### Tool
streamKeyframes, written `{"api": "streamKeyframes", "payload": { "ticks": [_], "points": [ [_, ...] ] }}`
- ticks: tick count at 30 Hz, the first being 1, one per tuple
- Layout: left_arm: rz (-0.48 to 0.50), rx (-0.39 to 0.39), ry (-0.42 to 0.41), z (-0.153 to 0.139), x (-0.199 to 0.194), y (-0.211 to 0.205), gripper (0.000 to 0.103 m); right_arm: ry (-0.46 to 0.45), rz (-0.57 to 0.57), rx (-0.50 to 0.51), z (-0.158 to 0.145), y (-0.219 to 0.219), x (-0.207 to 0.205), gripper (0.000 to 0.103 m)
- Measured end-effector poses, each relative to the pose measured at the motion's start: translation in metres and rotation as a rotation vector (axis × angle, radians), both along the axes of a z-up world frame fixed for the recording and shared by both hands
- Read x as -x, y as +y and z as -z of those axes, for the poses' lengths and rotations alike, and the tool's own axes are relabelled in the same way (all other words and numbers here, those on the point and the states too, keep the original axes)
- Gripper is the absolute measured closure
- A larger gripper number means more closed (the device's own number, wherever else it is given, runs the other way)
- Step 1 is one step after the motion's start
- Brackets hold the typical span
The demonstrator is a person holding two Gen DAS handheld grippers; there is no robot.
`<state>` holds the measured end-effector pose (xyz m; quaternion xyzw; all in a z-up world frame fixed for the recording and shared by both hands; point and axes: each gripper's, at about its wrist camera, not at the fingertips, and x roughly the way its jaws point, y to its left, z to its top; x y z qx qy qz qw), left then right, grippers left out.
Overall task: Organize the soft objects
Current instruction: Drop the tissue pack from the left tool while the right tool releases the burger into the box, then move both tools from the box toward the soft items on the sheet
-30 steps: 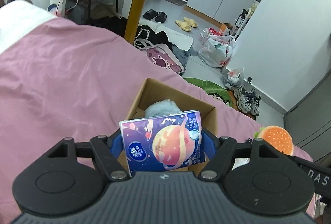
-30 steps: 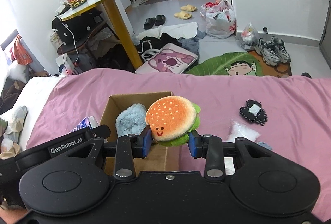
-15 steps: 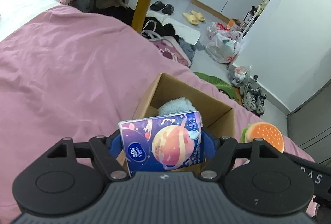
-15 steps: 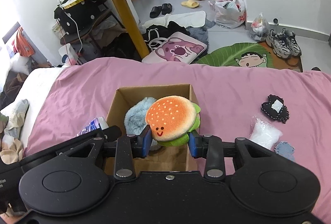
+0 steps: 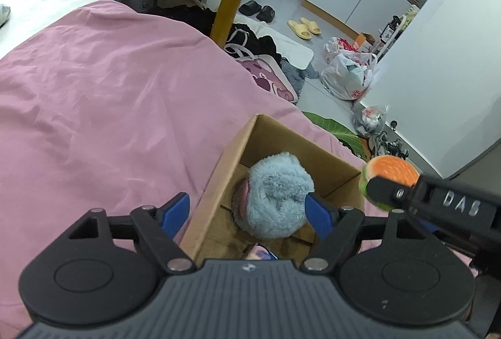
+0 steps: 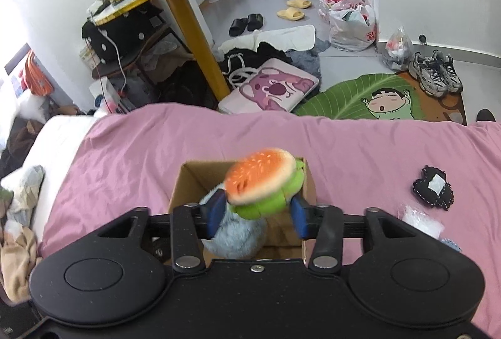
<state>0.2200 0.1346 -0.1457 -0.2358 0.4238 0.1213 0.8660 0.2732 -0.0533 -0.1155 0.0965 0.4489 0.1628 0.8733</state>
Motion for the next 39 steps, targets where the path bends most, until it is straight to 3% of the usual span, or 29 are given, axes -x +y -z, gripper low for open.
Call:
{"api": "streamKeyframes", "payload": {
  "ticks": [2, 8, 11, 17, 24, 30, 39],
  "points": [
    [0.001, -0.001, 0.005, 0.0, -0.001, 0.0, 0.024, -0.002, 0.017, -0.028, -0.002, -0.006, 0.001, 0.038],
    [0.029, -0.005, 0.007, -0.002, 0.0, -0.003, 0.022, -0.016, 0.041, -0.009, -0.01, -0.026, 0.008, 0.033],
    [0.03, 0.01, 0.008, -0.002, 0.004, -0.005, 0.018, -0.032, 0.052, 0.007, -0.013, -0.037, 0.013, 0.022],
    [0.055, -0.046, 0.003, -0.014, 0.011, -0.018, 0.01, -0.031, 0.039, 0.017, -0.017, -0.057, 0.024, 0.019],
    [0.1, -0.091, -0.015, -0.029, 0.019, -0.04, 0.001, -0.048, 0.051, -0.047, -0.029, -0.093, 0.041, 0.0],
    [0.098, -0.153, -0.1, -0.056, 0.035, -0.059, 0.0, -0.068, 0.067, -0.082, -0.038, -0.126, 0.051, 0.0],
    [0.111, -0.157, -0.136, -0.074, 0.052, -0.083, 0.0, -0.135, 0.096, -0.134, -0.047, -0.167, 0.069, 0.0]
  ]
}}
